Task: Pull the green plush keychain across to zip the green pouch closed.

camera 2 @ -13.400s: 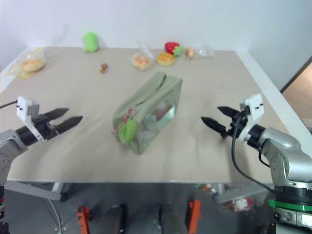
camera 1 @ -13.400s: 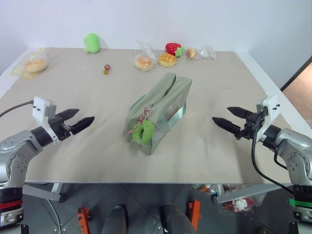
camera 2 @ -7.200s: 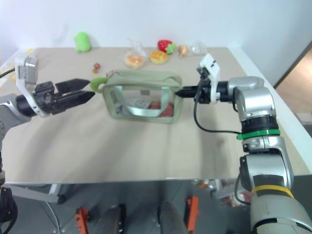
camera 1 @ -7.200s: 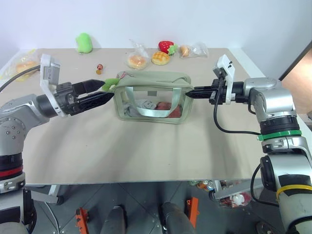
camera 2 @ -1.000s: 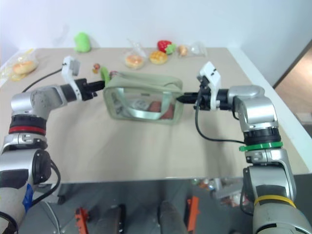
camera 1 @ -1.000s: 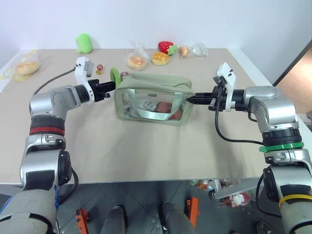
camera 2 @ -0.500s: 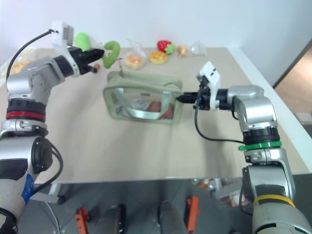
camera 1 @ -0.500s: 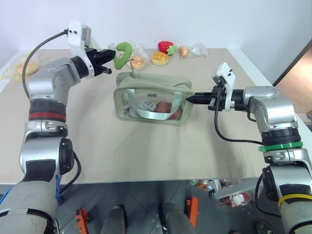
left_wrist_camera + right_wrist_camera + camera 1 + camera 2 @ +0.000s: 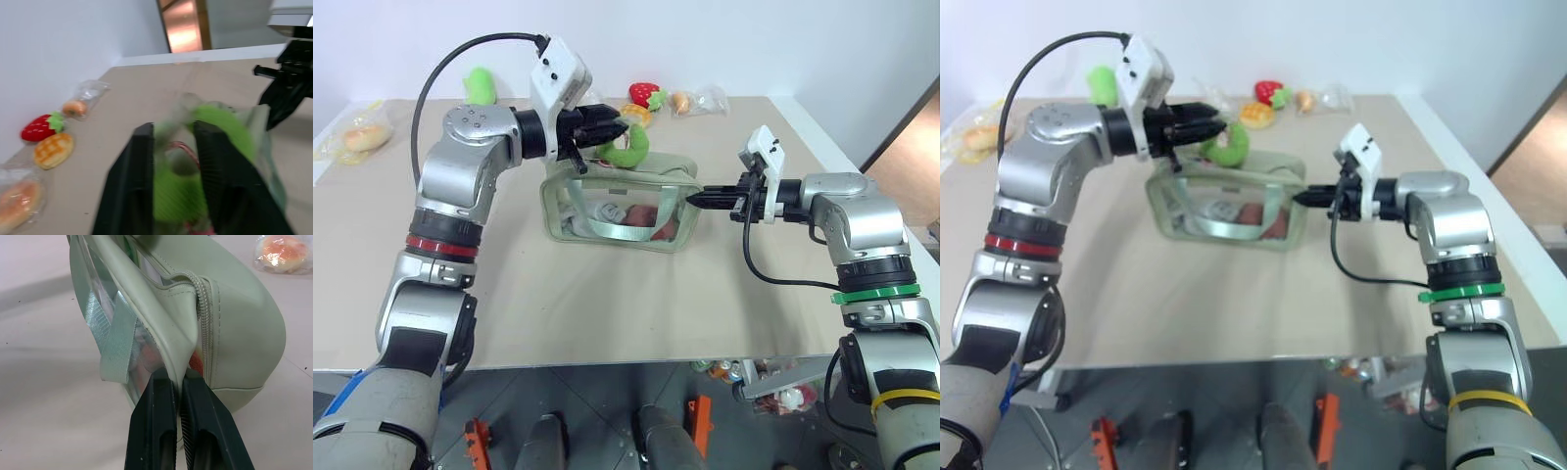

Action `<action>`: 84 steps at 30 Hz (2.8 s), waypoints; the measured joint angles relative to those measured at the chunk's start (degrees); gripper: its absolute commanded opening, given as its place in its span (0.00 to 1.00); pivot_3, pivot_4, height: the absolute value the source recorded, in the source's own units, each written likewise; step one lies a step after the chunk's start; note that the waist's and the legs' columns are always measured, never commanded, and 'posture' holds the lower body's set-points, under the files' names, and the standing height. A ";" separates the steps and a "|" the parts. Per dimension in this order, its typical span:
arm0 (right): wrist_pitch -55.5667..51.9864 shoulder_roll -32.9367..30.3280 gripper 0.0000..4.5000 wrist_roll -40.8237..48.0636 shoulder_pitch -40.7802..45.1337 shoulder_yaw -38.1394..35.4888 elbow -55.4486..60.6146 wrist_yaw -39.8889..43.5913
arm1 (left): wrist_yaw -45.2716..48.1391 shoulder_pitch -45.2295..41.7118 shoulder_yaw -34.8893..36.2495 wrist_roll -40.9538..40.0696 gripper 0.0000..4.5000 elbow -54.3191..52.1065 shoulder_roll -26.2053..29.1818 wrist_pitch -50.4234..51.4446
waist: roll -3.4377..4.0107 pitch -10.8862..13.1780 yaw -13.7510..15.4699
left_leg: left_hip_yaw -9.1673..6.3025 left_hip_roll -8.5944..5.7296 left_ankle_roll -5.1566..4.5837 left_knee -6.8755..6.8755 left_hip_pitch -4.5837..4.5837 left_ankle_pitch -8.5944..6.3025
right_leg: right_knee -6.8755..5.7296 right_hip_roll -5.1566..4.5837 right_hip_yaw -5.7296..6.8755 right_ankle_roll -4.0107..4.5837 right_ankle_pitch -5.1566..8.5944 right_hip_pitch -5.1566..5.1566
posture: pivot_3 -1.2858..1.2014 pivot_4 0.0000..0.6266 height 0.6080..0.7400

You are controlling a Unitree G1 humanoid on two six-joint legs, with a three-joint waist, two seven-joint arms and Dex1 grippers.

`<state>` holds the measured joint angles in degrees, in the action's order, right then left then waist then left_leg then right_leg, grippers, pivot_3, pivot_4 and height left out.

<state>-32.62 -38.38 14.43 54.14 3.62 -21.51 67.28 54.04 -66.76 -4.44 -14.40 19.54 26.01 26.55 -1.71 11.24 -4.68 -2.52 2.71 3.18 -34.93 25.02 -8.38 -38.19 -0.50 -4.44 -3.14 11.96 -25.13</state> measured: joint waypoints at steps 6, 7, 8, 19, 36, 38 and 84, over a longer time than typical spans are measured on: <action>0.04 0.15 0.00 -0.02 0.13 0.00 -0.02 0.01 | -2.32 -0.07 1.96 0.27 0.70 1.51 1.50 0.13 | 0.00 0.00 -0.04 | 0.00 0.00 -0.01 0.01 0.00 0.00 | 0.00 0.01 -0.01 0.00 0.00 -0.02 | 0.52 0.24 1.00; 0.03 0.15 0.00 -0.03 0.14 0.00 -0.05 0.01 | -2.38 -0.08 2.51 0.26 0.70 1.67 2.07 0.14 | 0.00 0.00 -0.06 | 0.00 0.00 -0.01 0.02 0.00 0.00 | 0.00 0.01 0.00 0.00 0.00 -0.03 | 0.52 0.24 1.00; 0.05 0.16 0.00 -0.06 0.20 0.00 -0.09 0.01 | -2.44 -0.20 3.99 -0.23 0.70 1.93 3.03 0.56 | 0.00 0.00 -0.05 | -0.01 0.00 -0.01 0.02 0.00 0.00 | 0.00 0.01 0.00 0.00 0.00 -0.03 | 0.52 0.24 1.00; 0.16 0.82 0.00 -0.14 0.42 0.27 -0.20 -0.04 | 9.38 13.64 11.57 -12.32 0.70 -6.34 13.93 10.10 | 0.05 -0.02 -0.68 | -0.03 0.04 -0.02 0.15 -0.10 0.01 | -0.04 0.02 0.02 0.04 0.03 0.00 | 0.52 0.24 1.00; -0.24 0.54 0.00 -0.11 0.35 0.27 0.03 0.03 | 10.52 18.56 8.66 -10.74 0.70 -2.93 12.51 8.40 | 0.04 -0.02 -0.30 | -0.01 0.04 -0.06 -0.05 -0.02 0.03 | -0.04 0.06 0.00 0.09 -0.03 0.01 | 0.52 0.24 1.00; -0.45 0.52 0.00 -0.09 0.32 0.27 0.15 0.02 | 9.98 17.89 8.68 -10.52 0.70 -1.85 12.29 8.14 | 0.04 -0.02 -0.29 | -0.02 0.04 -0.06 -0.05 -0.02 0.03 | -0.04 0.06 0.00 0.09 -0.03 0.02 | 0.52 0.24 1.00; -1.28 -0.01 0.00 0.48 -0.61 0.03 1.60 -0.35 | 10.00 15.53 8.14 -9.86 0.01 7.52 10.35 8.76 | 0.04 -0.02 -0.29 | -0.02 0.04 -0.06 -0.03 0.02 0.03 | -0.03 0.07 0.00 0.06 -0.01 -0.01 | 0.52 0.24 1.00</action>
<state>-33.91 -38.39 14.91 53.53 3.65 -19.92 66.93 64.04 -51.23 3.70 -24.26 27.06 36.36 35.31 -1.68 11.22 -4.97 -2.54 2.75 3.12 -34.96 25.05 -8.35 -38.22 -0.44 -4.45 -3.07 11.94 -25.14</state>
